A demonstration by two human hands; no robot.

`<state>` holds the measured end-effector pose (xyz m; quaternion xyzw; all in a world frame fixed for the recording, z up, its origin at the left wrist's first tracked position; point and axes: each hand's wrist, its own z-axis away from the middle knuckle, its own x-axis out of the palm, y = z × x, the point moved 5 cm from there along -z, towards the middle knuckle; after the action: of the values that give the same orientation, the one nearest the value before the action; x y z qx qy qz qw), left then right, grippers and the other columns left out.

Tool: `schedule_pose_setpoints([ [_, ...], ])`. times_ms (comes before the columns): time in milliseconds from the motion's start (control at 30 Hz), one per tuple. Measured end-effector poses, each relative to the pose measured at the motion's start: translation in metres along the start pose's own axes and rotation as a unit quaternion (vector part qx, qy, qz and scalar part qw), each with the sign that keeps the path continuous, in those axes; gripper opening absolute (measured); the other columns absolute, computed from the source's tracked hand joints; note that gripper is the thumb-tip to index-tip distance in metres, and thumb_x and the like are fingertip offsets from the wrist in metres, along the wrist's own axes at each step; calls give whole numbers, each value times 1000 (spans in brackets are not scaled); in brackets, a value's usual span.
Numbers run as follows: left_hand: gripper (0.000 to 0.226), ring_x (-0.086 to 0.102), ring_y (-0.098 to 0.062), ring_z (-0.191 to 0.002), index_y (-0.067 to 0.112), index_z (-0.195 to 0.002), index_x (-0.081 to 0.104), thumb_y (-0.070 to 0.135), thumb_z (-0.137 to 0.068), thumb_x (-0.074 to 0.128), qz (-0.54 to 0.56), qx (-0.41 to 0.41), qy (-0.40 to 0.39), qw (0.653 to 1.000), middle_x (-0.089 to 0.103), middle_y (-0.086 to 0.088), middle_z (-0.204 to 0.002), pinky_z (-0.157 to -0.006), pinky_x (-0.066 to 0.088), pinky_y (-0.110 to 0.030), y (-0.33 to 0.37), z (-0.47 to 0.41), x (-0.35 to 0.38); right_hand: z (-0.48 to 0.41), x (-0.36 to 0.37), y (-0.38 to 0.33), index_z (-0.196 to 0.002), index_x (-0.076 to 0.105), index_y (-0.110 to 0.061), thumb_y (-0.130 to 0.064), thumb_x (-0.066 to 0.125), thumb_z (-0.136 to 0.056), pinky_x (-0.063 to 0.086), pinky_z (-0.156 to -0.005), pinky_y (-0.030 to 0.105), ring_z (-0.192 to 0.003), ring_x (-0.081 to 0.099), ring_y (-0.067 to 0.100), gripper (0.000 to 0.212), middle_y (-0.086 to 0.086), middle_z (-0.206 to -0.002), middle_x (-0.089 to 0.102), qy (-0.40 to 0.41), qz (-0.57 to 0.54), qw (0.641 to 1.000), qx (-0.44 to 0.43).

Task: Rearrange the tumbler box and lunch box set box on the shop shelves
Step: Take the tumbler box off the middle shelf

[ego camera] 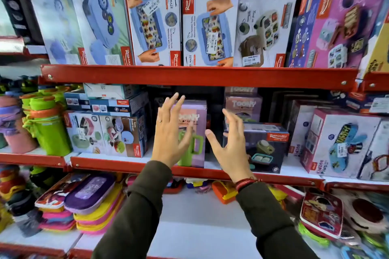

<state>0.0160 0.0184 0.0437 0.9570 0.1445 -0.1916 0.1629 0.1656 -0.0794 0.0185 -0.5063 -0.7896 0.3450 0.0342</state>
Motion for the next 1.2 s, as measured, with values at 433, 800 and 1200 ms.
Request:
schedule_pose_setpoints([
  [433, 65, 50, -1, -136, 22, -158, 27, 20, -101, 58, 240, -299, -66, 921, 49, 6, -153, -119, 39, -35, -77, 60, 42, 13, 65, 48, -155, 37, -16, -24, 69, -96, 36, -123, 44, -146, 45, 26, 67, 9, -157, 46, -121, -35, 973, 192],
  [800, 59, 58, -26, -129, 24, -153, 40, 27, -99, 62, 260, -284, -22, 922, 61, -9, -140, -112, 47, -52, -73, 52, 36, 10, 55, 41, -153, 41, -29, -22, 69, -96, 48, -113, 49, -137, 56, 21, 64, 1, -149, 56, -63, -87, 984, 142],
  [1200, 58, 56, -2, -128, 31, -144, 51, 45, -90, 67, 251, -242, 58, 935, 61, 9, -138, -101, 45, -10, -13, 106, 7, 71, -7, 19, -141, 52, -34, -28, 74, -91, 47, -111, 23, -132, 53, -4, 55, -10, -142, 61, -15, -93, 990, 107],
])
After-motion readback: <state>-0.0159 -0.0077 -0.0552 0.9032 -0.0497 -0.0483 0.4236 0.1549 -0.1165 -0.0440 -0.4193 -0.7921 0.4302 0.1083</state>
